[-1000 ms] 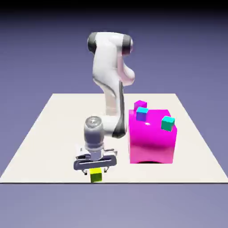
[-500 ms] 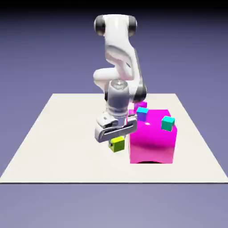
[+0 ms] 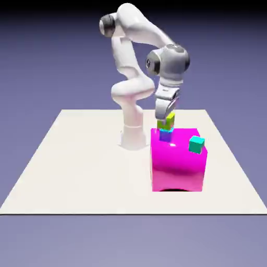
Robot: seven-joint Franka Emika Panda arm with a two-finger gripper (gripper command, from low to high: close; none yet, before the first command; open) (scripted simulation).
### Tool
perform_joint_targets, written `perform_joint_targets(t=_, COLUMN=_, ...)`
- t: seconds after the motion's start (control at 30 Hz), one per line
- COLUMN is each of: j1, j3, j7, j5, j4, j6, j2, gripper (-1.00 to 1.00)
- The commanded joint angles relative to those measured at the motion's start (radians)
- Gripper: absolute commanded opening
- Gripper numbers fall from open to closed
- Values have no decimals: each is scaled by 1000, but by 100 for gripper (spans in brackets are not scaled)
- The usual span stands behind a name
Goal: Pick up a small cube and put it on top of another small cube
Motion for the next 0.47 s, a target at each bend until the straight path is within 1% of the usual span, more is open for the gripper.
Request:
perform_joint_targets(t=0.0, j1=30, j3=-6, j7=-13, j5=-13, j4=-11, j6=-23, j2=-36, gripper=-100)
perform_joint_targets(t=0.07, j1=90, j3=-19, j7=-41, j5=-33, j4=-34, j6=-71, j2=-109, gripper=-100)
perform_joint_targets(t=0.13, j1=97, j3=-20, j7=-44, j5=-35, j4=-36, j6=-76, j2=-116, gripper=-100)
perform_joint_targets(t=0.3, j1=84, j3=-60, j7=-38, j5=-68, j4=-178, j6=124, j2=-58, gripper=-100)
perform_joint_targets(t=0.33, j1=84, j3=-60, j7=-38, j5=-68, j4=-178, j6=124, j2=-58, gripper=100)
perform_joint_targets(t=0.37, j1=84, j3=-60, j7=-38, j5=-68, j4=-178, j6=124, j2=-58, gripper=100)
perform_joint_targets(t=0.43, j1=89, j3=-42, j7=-40, j5=-54, j4=-116, j6=37, j2=-83, gripper=100)
